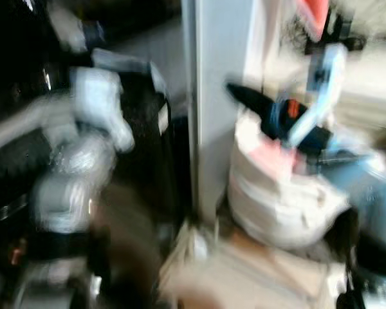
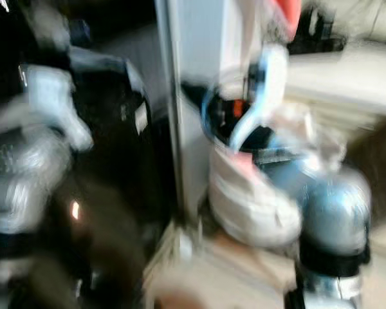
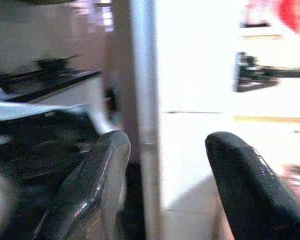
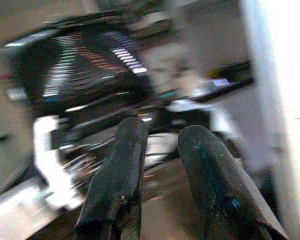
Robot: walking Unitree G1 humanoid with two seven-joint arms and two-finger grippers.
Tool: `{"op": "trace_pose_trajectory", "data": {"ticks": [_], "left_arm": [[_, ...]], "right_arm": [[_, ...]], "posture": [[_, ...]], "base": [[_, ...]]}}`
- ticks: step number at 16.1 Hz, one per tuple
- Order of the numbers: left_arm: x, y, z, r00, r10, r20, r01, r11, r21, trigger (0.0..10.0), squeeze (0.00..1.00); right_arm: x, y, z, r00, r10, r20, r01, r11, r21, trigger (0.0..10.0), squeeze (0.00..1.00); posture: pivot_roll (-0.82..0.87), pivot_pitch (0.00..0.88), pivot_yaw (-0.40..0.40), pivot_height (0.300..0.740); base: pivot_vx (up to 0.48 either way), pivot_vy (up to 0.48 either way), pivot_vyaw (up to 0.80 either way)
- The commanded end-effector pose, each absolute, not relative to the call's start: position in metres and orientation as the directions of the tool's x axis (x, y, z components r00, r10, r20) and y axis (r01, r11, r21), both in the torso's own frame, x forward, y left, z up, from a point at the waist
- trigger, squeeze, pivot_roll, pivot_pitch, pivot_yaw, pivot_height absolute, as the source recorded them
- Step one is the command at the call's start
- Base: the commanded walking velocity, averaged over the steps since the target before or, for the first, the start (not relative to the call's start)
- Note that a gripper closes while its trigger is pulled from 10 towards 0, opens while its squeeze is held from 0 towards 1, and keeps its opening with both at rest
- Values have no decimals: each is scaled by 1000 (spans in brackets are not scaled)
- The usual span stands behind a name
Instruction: Clothes washing
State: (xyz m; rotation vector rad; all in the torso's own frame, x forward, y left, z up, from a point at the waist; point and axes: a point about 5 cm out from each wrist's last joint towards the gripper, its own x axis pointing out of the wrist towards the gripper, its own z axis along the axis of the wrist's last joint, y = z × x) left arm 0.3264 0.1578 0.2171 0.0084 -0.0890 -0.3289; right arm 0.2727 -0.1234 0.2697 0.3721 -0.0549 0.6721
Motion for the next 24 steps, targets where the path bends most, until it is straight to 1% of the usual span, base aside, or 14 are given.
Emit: {"op": "trace_pose_trajectory", "data": {"ticks": [1,2,3,4,8,13,17,24], "left_arm": [[324,155,220,950,-295,100,290,955,62,10000,0],[323,144,218,949,-303,87,299,952,59,10000,0],[324,135,219,946,-312,89,308,950,51,10000,0],[325,130,218,943,-320,86,316,947,59,10000,0],[327,123,218,949,-301,93,297,953,61,10000,0],[326,121,217,950,-298,90,291,953,89,10000,0],[326,117,216,946,-314,83,305,947,103,10000,0],[327,115,217,942,-325,82,317,943,104,10000,0]], "right_arm": [[273,-132,268,847,502,174,-531,804,266,10000,0],[270,-133,259,881,449,151,-473,845,250,10000,0],[268,-134,251,909,396,131,-417,864,283,10000,0],[267,-134,245,922,368,118,-387,881,272,10000,0],[271,-137,231,952,283,113,-301,931,208,10000,0],[274,-141,228,960,252,117,-271,943,194,10000,0],[276,-147,228,965,226,136,-250,947,201,10000,0],[275,-149,227,965,221,144,-247,947,205,10000,0]], "posture": [[1,0,101,740],[-6,0,111,740],[-15,0,123,740],[-22,0,129,740],[-27,0,135,740],[-25,0,132,740],[-31,0,141,740],[-36,0,154,740]], "base": [[0,0,0],[0,-480,0],[0,-480,0],[0,-480,0],[0,-480,0],[0,-480,0],[0,-480,434],[0,-480,436]]}}
